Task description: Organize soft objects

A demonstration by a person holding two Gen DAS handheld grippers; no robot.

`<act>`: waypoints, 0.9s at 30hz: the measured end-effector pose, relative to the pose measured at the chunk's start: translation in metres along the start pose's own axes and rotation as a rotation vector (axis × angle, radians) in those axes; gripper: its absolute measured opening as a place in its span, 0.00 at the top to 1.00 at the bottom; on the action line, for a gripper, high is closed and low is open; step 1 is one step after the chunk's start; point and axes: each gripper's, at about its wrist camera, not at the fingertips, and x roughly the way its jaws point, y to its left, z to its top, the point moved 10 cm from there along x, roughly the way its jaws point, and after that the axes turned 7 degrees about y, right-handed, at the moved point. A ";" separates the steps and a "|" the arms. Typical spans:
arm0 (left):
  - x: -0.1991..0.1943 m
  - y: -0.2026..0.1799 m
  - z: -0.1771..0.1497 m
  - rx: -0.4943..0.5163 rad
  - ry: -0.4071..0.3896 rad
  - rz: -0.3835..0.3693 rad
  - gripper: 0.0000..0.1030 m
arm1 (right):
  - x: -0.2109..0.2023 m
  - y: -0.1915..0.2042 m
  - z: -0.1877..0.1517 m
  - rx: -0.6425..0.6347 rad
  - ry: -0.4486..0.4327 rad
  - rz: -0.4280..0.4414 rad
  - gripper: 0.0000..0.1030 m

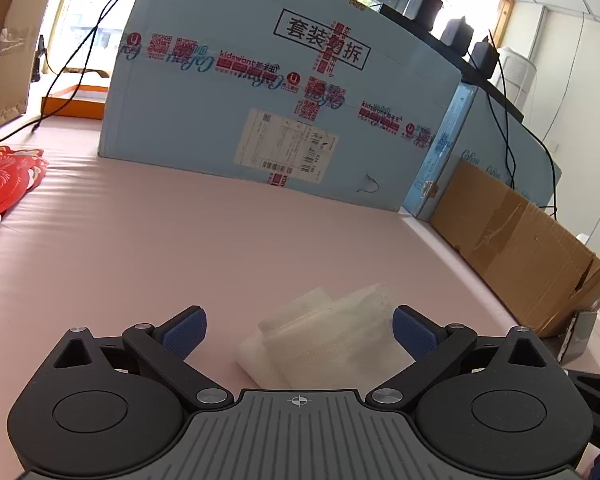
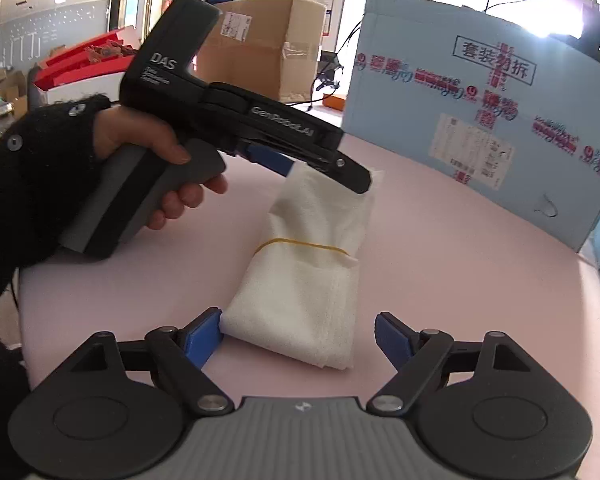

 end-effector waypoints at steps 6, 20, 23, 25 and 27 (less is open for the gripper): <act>0.000 -0.004 -0.005 -0.056 -0.008 -0.046 0.02 | 0.002 -0.048 -0.008 0.068 0.027 -0.173 0.18; 0.002 -0.004 -0.012 -0.255 -0.068 -0.092 0.02 | 0.011 -0.126 -0.025 0.591 -0.041 0.009 0.19; 0.003 -0.005 -0.013 -0.239 -0.065 -0.074 0.02 | 0.011 -0.127 -0.022 0.699 -0.093 0.154 0.20; 0.004 -0.007 -0.013 -0.224 -0.062 -0.059 0.02 | 0.015 -0.129 -0.019 0.747 -0.104 0.193 0.23; 0.006 -0.008 -0.014 -0.213 -0.056 -0.051 0.02 | 0.018 -0.128 -0.015 0.753 -0.111 0.199 0.24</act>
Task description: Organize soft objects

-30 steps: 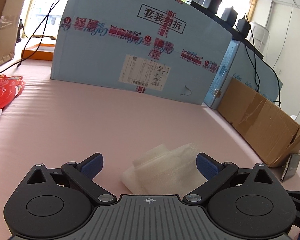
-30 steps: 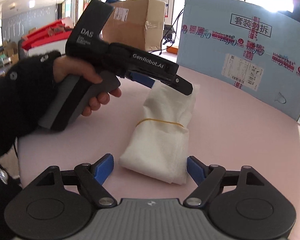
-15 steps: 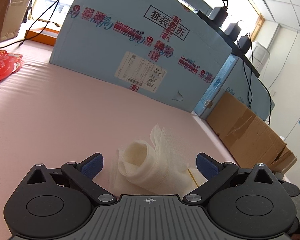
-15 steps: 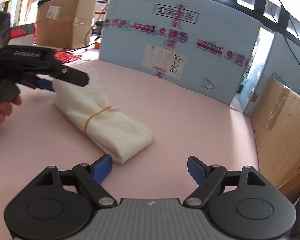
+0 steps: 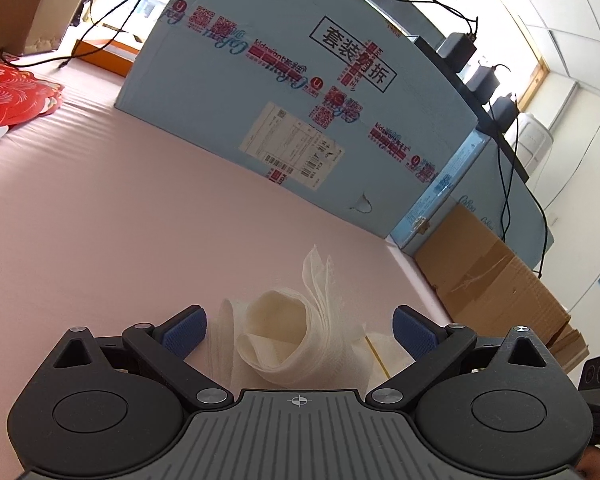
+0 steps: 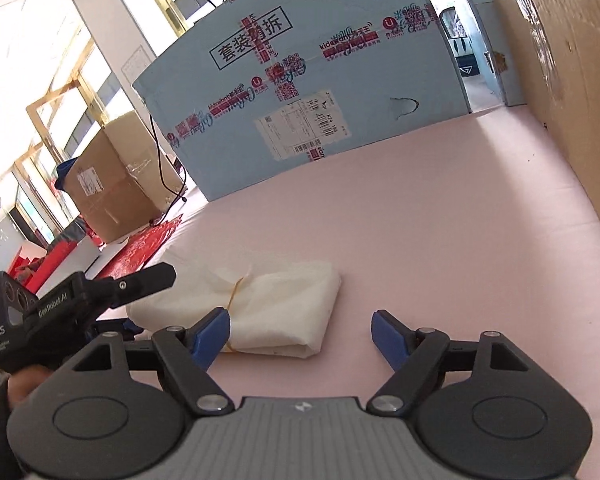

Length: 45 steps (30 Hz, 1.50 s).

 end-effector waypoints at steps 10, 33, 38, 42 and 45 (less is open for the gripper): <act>0.002 0.000 0.000 0.004 0.002 -0.011 0.00 | 0.015 0.003 0.004 0.028 -0.015 0.033 0.47; 0.003 0.001 0.000 0.009 0.009 -0.011 0.00 | 0.019 0.004 0.002 0.042 -0.025 0.100 0.32; 0.002 0.003 0.002 -0.013 0.000 -0.032 0.00 | 0.018 0.001 0.002 0.053 -0.032 0.085 0.45; 0.003 0.001 0.000 0.004 0.008 -0.019 0.00 | 0.018 -0.003 0.002 0.077 -0.036 0.072 0.73; 0.004 -0.003 -0.001 0.027 0.021 -0.005 0.00 | 0.019 -0.003 0.001 0.088 -0.030 0.095 0.80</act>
